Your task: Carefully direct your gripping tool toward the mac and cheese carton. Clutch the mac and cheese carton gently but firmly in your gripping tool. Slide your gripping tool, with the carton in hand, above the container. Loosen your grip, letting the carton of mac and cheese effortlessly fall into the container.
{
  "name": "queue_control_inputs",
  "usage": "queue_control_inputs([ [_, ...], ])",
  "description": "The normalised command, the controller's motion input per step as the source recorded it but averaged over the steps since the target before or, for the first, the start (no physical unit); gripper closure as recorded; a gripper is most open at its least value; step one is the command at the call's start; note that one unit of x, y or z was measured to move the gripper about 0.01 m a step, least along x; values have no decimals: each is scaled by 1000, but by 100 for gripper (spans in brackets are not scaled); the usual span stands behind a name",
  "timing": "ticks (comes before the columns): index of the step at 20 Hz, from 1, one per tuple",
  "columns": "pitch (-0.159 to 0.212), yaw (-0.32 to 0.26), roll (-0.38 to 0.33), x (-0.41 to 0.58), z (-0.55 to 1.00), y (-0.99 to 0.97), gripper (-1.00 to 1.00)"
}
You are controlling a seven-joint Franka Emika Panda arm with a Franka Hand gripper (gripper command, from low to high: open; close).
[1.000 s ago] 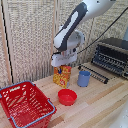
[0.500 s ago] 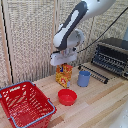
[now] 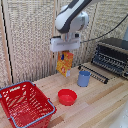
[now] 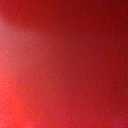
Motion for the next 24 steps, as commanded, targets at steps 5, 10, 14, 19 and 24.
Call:
queue_control_inputs([
  [5, -2, -96, 49, -3, 883, 550, 100],
  [10, 15, -20, 65, -94, 694, 649, 100],
  [14, 65, 0, 53, -161, 573, 707, 100],
  [19, 103, 4, 32, -204, 465, 763, 100],
  [24, 129, 1, 0, -127, 322, 845, 100],
])
